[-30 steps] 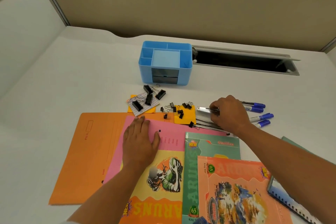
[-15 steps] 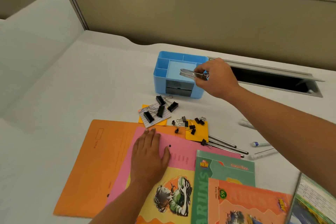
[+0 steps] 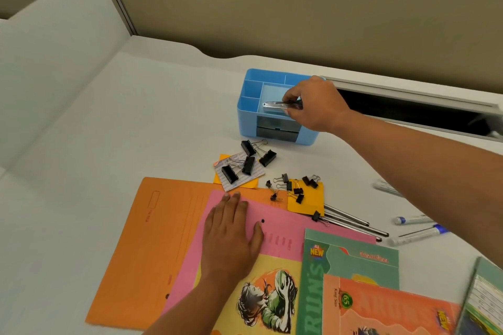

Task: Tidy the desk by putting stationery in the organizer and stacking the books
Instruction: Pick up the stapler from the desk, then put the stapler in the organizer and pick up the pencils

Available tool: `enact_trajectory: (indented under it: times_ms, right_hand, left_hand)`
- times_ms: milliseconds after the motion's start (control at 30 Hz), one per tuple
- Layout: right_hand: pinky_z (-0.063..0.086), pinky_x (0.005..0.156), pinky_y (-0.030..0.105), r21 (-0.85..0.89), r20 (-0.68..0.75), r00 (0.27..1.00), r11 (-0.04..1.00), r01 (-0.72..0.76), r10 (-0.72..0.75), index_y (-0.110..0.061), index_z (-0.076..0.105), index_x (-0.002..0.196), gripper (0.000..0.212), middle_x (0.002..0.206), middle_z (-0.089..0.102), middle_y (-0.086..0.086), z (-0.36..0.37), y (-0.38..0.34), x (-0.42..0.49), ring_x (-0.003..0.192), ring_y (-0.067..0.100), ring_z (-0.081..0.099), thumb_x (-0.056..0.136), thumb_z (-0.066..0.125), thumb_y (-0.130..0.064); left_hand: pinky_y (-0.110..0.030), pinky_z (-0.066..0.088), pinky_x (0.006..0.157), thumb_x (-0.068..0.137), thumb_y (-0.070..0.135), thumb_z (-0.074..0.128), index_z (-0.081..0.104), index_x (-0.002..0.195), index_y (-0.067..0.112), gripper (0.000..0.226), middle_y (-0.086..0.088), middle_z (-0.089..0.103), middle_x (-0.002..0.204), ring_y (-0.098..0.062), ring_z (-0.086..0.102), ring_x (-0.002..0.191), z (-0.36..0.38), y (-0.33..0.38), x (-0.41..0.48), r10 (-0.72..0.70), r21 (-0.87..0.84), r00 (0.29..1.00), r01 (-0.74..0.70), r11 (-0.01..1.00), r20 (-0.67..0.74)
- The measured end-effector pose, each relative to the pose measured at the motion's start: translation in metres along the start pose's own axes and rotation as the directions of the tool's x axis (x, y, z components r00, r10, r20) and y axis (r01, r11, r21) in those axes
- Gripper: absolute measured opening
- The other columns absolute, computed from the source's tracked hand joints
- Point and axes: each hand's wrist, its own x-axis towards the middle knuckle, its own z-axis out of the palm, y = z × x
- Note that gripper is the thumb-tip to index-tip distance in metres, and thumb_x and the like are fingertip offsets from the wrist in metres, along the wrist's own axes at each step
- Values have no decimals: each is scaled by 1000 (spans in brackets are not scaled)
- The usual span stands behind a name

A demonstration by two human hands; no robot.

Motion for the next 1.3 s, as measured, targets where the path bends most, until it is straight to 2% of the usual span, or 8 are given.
enact_trajectory:
  times_ms: [233,467,633,833,900,1033,1167,1300]
  right_hand:
    - [47,89,44,49,28,1000,999,-16,15,-23,71,109,25,105,69,-1,6,-3,0,102,22,54,88,63,-35]
    - [43,100,42,108,-9,998,992,-65,66,-17,60,130,48,126,64,5,8,-1,-11,118,24,52,90,62,-43]
    - [38,103,36,264,-146,971,954,-145,188,-17,63,126,40,127,64,3,1,8,-64,121,21,52,91,61,-37]
    - [49,93,45,401,-115,917,863,-309,382,-21,68,114,27,111,68,-2,16,12,-184,105,17,59,88,66,-29]
    - [46,96,41,405,-72,907,843,-353,414,-21,68,112,26,112,66,-3,30,4,-230,108,18,56,87,67,-28]
    - [29,97,16,339,23,914,856,-389,406,-20,67,114,36,118,60,-6,50,-19,-301,114,9,46,83,60,-36]
    - [41,97,29,342,25,914,856,-388,404,-18,68,112,34,114,64,-4,60,-29,-331,109,10,50,81,62,-33]
    - [43,96,32,320,-1,913,866,-385,407,-17,68,111,32,111,66,-2,53,-19,-334,107,15,53,82,63,-29]
  left_hand:
    - [-45,37,111,91,50,45,54,132,14,55,-6,50,144,-24,42,135,2,-1,0,-2,7,1000,2,1000,12]
    - [-43,36,111,90,49,48,55,130,14,53,-6,51,142,-24,43,135,1,0,-1,-5,8,1000,5,1000,-5]
    - [-44,35,112,91,50,44,54,131,14,55,-6,51,142,-25,43,135,-1,1,0,-6,5,1000,6,1000,8]
    - [-44,34,111,90,50,45,54,130,12,56,-8,50,142,-27,43,134,-1,-1,1,1,7,1000,-2,1000,16]
    - [-44,34,112,90,49,45,54,131,12,55,-8,50,142,-27,42,134,-2,0,1,0,10,1000,0,1000,15]
    - [-43,31,112,90,50,45,53,130,13,55,-8,49,143,-26,41,134,-3,1,0,-3,7,1000,3,1000,13]
    - [-43,30,112,91,51,43,52,131,13,55,-7,47,144,-26,39,135,-3,1,0,-1,12,1000,1,1000,22]
    - [-43,31,112,91,51,44,51,130,14,54,-6,47,143,-26,39,135,-1,0,1,9,6,1000,-9,1000,16]
